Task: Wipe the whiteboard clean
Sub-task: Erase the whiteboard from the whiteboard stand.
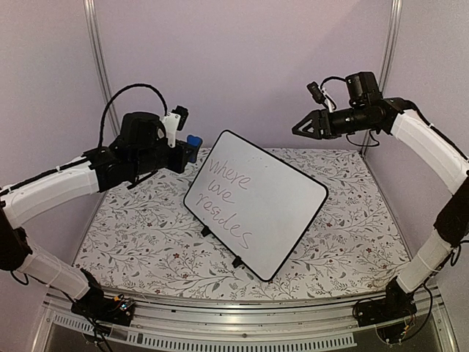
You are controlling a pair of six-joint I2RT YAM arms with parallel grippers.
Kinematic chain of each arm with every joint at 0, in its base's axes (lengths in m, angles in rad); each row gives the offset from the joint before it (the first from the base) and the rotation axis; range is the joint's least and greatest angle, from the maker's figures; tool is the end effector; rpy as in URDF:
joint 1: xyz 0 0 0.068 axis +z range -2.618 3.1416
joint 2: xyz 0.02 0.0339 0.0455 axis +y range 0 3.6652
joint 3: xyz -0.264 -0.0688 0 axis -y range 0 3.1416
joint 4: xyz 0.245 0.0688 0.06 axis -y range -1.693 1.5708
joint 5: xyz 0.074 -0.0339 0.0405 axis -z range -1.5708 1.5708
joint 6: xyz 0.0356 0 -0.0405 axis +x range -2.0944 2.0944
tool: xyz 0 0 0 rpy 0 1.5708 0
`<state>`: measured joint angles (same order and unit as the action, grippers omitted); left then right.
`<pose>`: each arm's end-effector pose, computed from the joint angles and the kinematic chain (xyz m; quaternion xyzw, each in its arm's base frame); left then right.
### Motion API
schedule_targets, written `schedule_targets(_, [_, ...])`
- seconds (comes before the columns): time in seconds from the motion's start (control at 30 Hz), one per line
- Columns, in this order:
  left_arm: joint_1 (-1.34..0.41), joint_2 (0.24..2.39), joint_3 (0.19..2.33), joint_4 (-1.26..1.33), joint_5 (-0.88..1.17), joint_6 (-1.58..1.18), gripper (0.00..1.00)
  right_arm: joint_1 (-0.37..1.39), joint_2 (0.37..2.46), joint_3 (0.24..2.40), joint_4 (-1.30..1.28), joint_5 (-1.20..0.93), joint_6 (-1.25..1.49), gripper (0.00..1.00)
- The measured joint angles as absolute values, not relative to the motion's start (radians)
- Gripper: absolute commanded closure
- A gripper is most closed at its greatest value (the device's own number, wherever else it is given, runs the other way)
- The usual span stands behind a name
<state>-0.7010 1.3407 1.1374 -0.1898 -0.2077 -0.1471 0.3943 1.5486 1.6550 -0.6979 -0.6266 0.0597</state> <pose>0.2435 -0.1959 0.3382 0.1708 0.8113 -0.1487 0.5390 0.3029 0.1486 0.4058 -0.2827 0.8037 0.3657 0.3747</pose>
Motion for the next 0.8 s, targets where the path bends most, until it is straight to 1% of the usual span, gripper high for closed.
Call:
schedule_targets(0.1, [-0.7,1.37,1.172,-0.2,-0.194,-0.112,1.0,0.379,1.658,1.747,-0.753,-0.656,0.044,0.36])
schedule_targets(0.23, [-0.697,1.404,1.189,-0.198,-0.181,-0.072,1.0,0.377,1.774,1.791,-0.794,-0.693,0.006,0.38])
schedule_targets(0.33, [-0.693,1.411,1.185,-0.193,-0.168,-0.062,1.0,0.377,1.821,1.792,-0.824,-0.723,-0.011,0.41])
schedule_targets(0.47, [-0.687,1.407,1.143,-0.153,-0.163,-0.06,1.0,0.377,1.843,1.792,-0.837,-0.761,-0.014,0.45])
schedule_targets(0.67, [-0.679,1.407,1.087,-0.146,-0.167,-0.058,1.0,0.383,1.872,1.792,-0.845,-0.82,0.019,0.45])
schedule_targets(0.8, [-0.677,1.405,1.073,-0.139,-0.17,-0.056,1.0,0.398,1.884,1.792,-0.852,-0.827,0.03,0.48])
